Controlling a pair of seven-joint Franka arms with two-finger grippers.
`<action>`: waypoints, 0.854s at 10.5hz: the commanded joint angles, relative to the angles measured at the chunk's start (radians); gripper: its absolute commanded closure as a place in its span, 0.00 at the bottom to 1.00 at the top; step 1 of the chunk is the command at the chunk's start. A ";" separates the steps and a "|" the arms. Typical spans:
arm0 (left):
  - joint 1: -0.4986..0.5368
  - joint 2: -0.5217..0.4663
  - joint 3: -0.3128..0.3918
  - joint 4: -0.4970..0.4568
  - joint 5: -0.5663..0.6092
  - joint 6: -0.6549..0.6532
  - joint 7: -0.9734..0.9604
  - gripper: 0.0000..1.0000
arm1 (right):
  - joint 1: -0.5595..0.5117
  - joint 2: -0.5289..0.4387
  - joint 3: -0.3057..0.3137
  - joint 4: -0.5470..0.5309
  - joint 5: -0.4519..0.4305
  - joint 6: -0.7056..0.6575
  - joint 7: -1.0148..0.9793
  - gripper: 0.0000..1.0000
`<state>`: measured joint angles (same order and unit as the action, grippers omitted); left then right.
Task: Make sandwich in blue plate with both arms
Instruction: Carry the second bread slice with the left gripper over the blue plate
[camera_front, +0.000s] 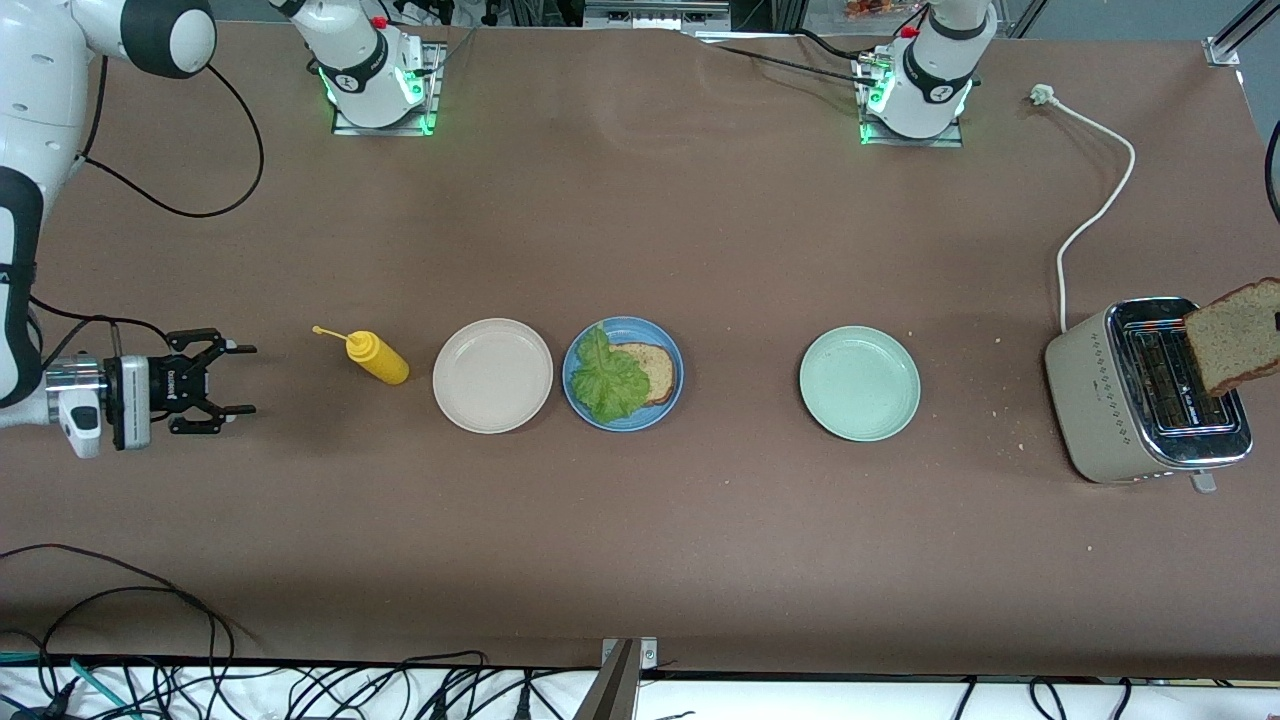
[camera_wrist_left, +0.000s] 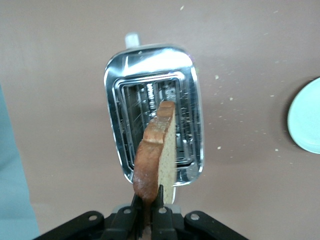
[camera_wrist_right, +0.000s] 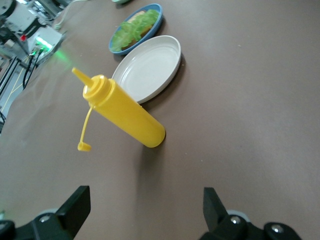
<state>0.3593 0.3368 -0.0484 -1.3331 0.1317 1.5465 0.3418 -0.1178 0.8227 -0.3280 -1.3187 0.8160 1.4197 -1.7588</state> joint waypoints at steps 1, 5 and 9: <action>0.003 0.002 -0.071 0.051 -0.012 -0.036 0.014 1.00 | 0.021 -0.059 0.003 0.039 -0.078 -0.021 0.296 0.00; -0.101 0.016 -0.136 -0.010 -0.105 -0.037 -0.079 1.00 | 0.104 -0.126 0.003 0.039 -0.181 -0.021 0.649 0.00; -0.313 0.070 -0.134 -0.072 -0.394 0.036 -0.404 1.00 | 0.239 -0.218 0.004 0.036 -0.368 -0.042 1.147 0.00</action>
<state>0.1549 0.3877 -0.1916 -1.3854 -0.1689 1.5280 0.1161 0.0555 0.6645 -0.3246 -1.2726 0.5392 1.4085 -0.8412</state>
